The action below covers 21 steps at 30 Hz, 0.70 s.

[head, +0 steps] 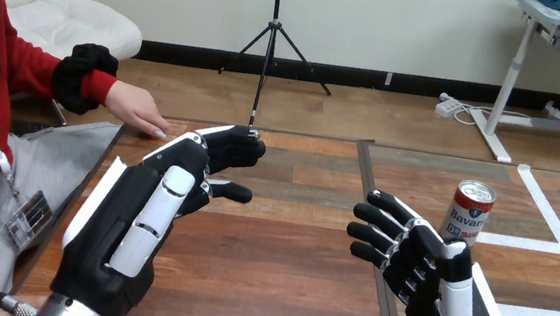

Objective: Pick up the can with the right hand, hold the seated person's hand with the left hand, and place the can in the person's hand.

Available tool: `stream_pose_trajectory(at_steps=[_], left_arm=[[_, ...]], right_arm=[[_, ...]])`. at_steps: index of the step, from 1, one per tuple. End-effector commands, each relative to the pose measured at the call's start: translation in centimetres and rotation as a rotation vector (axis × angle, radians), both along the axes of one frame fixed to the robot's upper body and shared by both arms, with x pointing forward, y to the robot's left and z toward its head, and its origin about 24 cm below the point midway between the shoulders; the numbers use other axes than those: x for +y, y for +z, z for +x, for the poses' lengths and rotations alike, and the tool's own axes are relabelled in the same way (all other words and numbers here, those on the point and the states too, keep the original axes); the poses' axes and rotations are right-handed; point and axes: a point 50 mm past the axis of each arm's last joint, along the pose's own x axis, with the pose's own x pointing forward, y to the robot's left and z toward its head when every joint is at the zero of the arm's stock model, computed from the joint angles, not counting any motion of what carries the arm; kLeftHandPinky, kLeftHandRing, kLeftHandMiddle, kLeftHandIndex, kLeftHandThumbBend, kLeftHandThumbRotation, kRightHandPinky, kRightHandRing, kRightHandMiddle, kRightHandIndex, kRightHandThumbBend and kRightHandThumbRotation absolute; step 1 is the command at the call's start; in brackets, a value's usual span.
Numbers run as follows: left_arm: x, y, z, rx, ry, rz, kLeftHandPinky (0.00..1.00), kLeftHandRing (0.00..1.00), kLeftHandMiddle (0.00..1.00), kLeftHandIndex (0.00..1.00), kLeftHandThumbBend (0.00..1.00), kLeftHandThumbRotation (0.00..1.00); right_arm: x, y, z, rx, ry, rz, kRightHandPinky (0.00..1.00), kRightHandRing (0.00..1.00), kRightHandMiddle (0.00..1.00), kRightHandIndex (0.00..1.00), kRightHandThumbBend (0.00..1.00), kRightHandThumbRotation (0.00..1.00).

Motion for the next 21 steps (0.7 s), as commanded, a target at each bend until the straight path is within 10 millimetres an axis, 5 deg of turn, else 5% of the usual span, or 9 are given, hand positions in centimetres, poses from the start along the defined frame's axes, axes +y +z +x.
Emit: stream_pose_trajectory(at_steps=[1,21], left_arm=[[-0.26,1.57,0.12,-0.082,-0.008,-0.009,0.61,0.81,0.77,0.73,0.49,0.94],[-0.27,1.34,-0.16,-0.071,-0.003,-0.009,0.59,0.82,0.77,0.74,0.52,0.93]], right_arm=[[0.12,1.32,0.60,-0.069,0.017,-0.004,0.80,0.81,0.83,0.83,0.88,1.00],[0.04,0.95,0.34,-0.061,0.022,-0.014,0.80,0.81,0.83,0.83,0.88,1.00]])
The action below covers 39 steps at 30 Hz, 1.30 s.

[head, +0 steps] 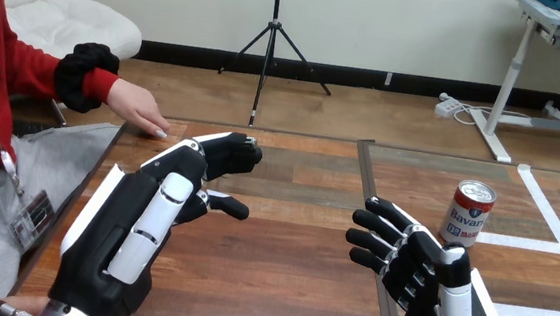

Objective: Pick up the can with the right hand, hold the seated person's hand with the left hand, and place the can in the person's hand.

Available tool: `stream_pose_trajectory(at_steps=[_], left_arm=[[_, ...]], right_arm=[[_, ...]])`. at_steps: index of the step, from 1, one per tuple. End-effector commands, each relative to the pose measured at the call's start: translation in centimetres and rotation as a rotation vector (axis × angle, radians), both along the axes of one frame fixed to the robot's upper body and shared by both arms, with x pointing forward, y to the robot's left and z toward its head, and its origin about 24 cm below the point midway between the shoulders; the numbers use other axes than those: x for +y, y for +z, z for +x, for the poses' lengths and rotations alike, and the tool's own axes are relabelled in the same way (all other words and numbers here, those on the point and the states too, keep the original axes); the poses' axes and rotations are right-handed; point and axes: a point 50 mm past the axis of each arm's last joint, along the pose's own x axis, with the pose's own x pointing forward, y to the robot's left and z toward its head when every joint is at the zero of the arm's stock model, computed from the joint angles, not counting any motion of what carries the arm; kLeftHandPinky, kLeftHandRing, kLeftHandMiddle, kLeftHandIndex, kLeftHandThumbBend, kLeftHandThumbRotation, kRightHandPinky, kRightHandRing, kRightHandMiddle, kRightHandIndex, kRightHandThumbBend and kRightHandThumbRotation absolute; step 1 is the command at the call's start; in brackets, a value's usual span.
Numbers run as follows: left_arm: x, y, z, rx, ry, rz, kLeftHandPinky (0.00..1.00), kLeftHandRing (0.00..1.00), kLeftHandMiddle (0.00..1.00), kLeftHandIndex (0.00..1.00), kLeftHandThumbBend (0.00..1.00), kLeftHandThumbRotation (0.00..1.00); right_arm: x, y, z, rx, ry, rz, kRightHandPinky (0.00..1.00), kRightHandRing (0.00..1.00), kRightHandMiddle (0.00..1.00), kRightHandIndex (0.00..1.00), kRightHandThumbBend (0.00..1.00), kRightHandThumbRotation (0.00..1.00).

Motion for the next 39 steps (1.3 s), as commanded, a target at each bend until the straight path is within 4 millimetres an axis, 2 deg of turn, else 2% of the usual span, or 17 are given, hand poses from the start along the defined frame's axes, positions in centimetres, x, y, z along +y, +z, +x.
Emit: stream_pose_trajectory(at_steps=[1,14,26,35,39], left_arm=[[-0.4,1.7,0.2,-0.092,-0.009,-0.007,0.59,0.81,0.77,0.74,0.52,0.93],[-0.2,1.8,0.3,-0.094,-0.006,-0.003,0.59,0.80,0.77,0.74,0.48,0.94],[-0.1,1.7,0.4,-0.080,-0.021,-0.012,0.60,0.81,0.77,0.74,0.54,0.93],[-0.1,1.8,0.4,-0.078,-0.027,-0.009,0.62,0.82,0.77,0.74,0.57,0.92],[-0.1,1.7,0.3,-0.077,-0.027,-0.001,0.62,0.82,0.77,0.74,0.57,0.92]], right_arm=[[0.1,1.2,0.7,-0.075,0.020,-0.013,0.80,0.81,0.83,0.83,0.88,1.00],[0.1,1.3,1.6,-0.082,0.015,-0.031,0.78,0.80,0.83,0.83,0.89,1.00],[-1.3,1.9,5.4,-0.101,-0.036,-0.163,0.79,0.83,0.84,0.84,0.92,1.00],[-2.5,3.4,8.4,-0.140,-0.091,-0.235,0.80,0.86,0.85,0.85,0.91,1.00],[-3.5,4.7,10.2,-0.172,-0.127,-0.290,0.81,0.86,0.85,0.85,0.91,1.00]])
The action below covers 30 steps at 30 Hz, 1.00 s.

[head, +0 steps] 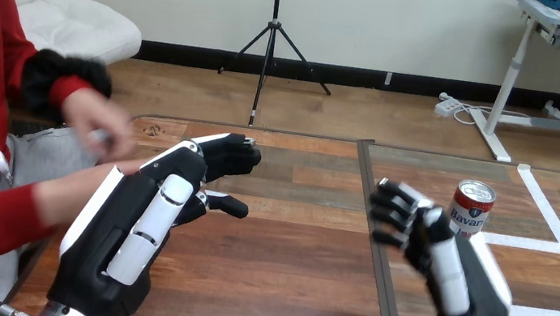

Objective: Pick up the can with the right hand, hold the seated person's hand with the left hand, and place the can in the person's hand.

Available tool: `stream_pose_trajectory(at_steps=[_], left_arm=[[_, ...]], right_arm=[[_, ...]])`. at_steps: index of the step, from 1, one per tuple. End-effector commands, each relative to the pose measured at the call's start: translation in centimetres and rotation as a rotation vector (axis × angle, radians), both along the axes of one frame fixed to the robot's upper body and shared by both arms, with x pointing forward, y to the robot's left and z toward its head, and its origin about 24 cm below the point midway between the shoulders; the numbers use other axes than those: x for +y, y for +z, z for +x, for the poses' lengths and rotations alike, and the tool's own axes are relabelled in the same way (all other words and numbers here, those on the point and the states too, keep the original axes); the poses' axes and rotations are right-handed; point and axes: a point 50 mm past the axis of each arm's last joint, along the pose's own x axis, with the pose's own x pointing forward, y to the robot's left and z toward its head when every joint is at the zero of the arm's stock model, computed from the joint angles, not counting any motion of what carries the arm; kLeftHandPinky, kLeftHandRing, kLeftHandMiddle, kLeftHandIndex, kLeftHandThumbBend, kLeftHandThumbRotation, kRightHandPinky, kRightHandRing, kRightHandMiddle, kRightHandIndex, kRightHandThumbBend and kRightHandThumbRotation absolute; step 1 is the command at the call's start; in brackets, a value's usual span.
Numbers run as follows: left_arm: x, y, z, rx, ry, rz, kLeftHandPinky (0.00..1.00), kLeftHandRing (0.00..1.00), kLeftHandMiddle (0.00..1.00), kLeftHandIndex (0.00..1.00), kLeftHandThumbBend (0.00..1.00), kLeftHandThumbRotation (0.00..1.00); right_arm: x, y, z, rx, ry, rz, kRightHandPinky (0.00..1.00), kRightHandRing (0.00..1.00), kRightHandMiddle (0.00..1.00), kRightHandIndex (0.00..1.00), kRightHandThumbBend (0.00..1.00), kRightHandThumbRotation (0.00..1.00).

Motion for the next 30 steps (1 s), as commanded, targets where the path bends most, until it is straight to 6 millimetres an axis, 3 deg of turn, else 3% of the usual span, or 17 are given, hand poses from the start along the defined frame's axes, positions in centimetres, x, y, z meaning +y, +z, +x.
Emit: stream_pose_trajectory(at_steps=[1,15,30], left_arm=[[-0.2,1.8,0.4,-0.083,-0.026,-0.001,0.62,0.81,0.77,0.74,0.57,0.92],[-0.2,1.5,0.3,-0.071,-0.018,0.003,0.61,0.78,0.75,0.73,0.60,0.92],[0.1,1.4,0.3,-0.069,-0.020,0.003,0.59,0.78,0.75,0.72,0.61,0.92]], right_arm=[[-1.8,5.3,5.5,-0.202,-0.057,-0.104,0.81,0.86,0.85,0.85,0.91,1.00],[-4.7,7.7,9.5,-0.236,-0.133,-0.229,0.84,0.87,0.87,0.86,0.88,1.00],[-6.3,9.9,12.1,-0.272,-0.199,-0.277,0.83,0.86,0.86,0.85,0.87,1.00]])
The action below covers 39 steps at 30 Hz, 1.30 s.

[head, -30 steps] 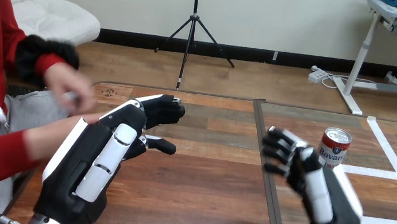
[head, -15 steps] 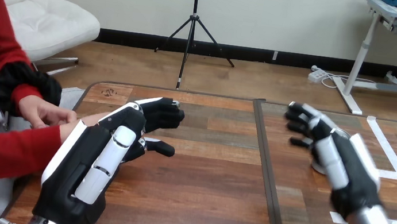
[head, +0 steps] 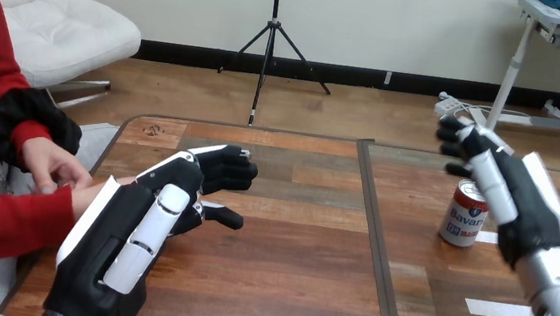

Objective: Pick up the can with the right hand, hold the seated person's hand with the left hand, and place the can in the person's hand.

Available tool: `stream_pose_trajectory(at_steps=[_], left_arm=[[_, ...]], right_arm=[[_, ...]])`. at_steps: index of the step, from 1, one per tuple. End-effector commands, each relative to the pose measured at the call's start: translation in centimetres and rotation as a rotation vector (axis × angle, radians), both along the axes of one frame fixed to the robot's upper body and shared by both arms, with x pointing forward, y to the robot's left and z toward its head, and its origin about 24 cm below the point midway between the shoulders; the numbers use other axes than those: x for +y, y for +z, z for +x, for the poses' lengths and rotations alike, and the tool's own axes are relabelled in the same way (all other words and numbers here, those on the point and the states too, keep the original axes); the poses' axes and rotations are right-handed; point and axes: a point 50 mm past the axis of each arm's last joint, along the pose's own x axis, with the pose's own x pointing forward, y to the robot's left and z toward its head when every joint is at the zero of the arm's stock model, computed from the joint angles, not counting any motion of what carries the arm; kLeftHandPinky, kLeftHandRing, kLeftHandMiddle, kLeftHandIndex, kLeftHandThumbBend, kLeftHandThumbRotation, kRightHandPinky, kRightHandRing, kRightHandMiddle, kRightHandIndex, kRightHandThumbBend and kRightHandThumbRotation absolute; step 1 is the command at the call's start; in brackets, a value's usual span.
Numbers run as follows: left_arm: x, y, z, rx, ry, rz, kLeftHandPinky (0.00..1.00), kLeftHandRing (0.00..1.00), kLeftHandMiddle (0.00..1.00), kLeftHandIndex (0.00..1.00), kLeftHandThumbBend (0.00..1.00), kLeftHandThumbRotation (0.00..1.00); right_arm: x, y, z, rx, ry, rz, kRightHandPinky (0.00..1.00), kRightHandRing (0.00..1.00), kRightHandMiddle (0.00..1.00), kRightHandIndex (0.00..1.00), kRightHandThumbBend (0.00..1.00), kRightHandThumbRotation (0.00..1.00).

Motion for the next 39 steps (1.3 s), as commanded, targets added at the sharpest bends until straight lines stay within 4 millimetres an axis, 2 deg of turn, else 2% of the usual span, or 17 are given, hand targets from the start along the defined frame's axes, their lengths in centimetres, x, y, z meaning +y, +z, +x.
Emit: stream_pose_trajectory(at_steps=[1,21,33,36,39], left_arm=[[0.0,1.9,0.8,-0.099,-0.028,0.001,0.58,0.78,0.75,0.72,0.61,0.92],[0.3,1.7,0.8,-0.102,-0.025,0.011,0.49,0.76,0.74,0.72,0.59,0.93],[0.4,1.7,0.9,-0.103,-0.031,0.009,0.45,0.76,0.74,0.72,0.59,0.93],[0.4,1.8,0.9,-0.104,-0.033,0.008,0.45,0.76,0.74,0.72,0.60,0.93],[0.4,1.7,1.0,-0.102,-0.034,0.005,0.45,0.76,0.74,0.72,0.61,0.93]], right_arm=[[-1.3,6.5,3.9,-0.222,-0.051,-0.044,0.83,0.87,0.87,0.85,0.87,1.00],[-2.4,8.4,6.5,-0.201,-0.145,-0.133,0.83,0.88,0.87,0.85,0.87,0.98],[-2.8,8.1,7.4,-0.124,-0.204,-0.241,0.81,0.88,0.89,0.86,0.96,0.95],[-2.9,7.8,7.5,-0.102,-0.216,-0.265,0.82,0.89,0.90,0.87,0.97,0.93],[-2.9,7.4,7.6,-0.079,-0.221,-0.270,0.80,0.88,0.91,0.89,0.99,0.87]])
